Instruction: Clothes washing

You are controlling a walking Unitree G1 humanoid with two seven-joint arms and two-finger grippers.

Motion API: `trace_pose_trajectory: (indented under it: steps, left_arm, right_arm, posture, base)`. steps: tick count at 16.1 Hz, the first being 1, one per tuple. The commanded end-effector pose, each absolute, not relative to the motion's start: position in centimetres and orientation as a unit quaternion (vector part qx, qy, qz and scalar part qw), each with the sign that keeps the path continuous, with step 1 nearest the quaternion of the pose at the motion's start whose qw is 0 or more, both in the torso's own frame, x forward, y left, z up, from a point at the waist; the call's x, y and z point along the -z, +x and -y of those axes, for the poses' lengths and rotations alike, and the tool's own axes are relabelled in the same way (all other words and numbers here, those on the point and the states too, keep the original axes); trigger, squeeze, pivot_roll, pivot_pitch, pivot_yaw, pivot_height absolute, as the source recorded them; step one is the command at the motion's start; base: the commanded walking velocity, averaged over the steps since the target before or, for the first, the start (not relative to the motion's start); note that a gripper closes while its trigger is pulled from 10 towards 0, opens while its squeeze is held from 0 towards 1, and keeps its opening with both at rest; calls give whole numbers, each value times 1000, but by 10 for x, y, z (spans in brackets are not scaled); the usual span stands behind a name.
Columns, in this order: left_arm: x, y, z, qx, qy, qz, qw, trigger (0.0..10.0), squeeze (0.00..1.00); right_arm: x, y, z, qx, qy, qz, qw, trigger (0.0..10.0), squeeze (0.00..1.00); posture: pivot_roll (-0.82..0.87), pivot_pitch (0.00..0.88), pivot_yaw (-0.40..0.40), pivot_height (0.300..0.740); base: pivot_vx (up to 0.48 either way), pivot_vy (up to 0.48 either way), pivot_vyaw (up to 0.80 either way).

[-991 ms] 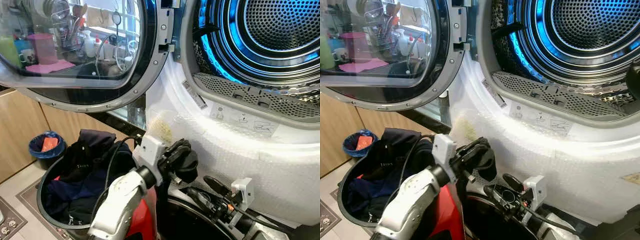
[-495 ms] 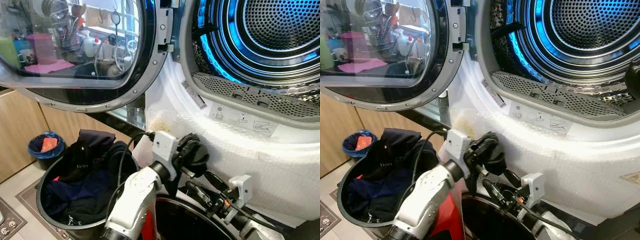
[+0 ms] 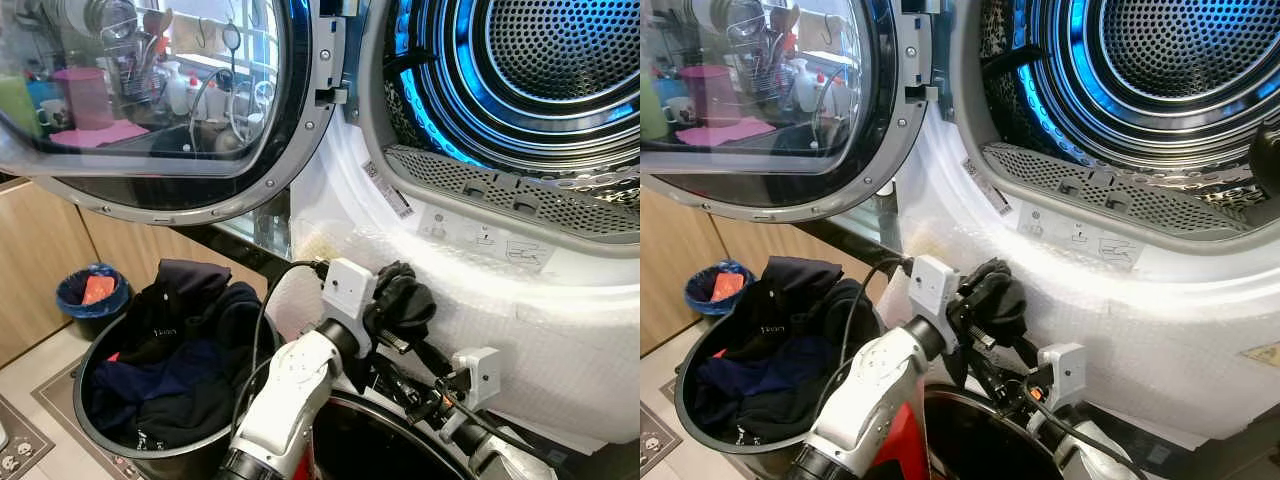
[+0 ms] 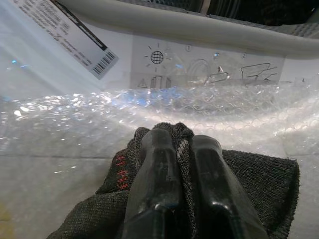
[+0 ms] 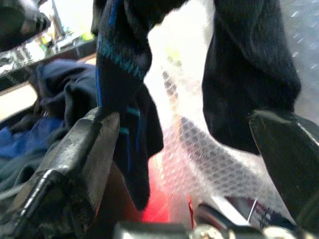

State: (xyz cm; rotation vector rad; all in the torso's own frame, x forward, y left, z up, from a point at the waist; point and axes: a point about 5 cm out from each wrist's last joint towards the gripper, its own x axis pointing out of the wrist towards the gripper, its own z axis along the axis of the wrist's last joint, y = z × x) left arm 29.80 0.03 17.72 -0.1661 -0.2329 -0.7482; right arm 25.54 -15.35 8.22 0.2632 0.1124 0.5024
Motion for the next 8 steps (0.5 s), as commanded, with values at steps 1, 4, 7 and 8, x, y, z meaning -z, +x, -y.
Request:
trace_pose_trajectory:
  steps: [1,4,7,8]
  left_arm:
    - [-182,298,5,369,-77,124,918,10000,0]
    - [-183,298,8,367,-77,127,918,10000,0]
    - [-184,297,13,368,-78,129,917,10000,0]
    - [-184,296,15,370,-78,131,917,10000,0]
  right_arm:
    - [-87,259,158,-227,121,-43,965,10000,0]
    - [-88,261,158,-219,124,-41,967,10000,0]
    - [-90,264,161,-190,125,-34,973,10000,0]
    - [-90,265,162,-180,124,-34,975,10000,0]
  posture:
    - [36,0,-49,740]
    - [32,0,-45,740]
    - [28,0,-40,740]
    - [27,0,-39,740]
  base:
    - [0,0,0]
    - [0,0,0]
    - [0,0,0]
    - [0,0,0]
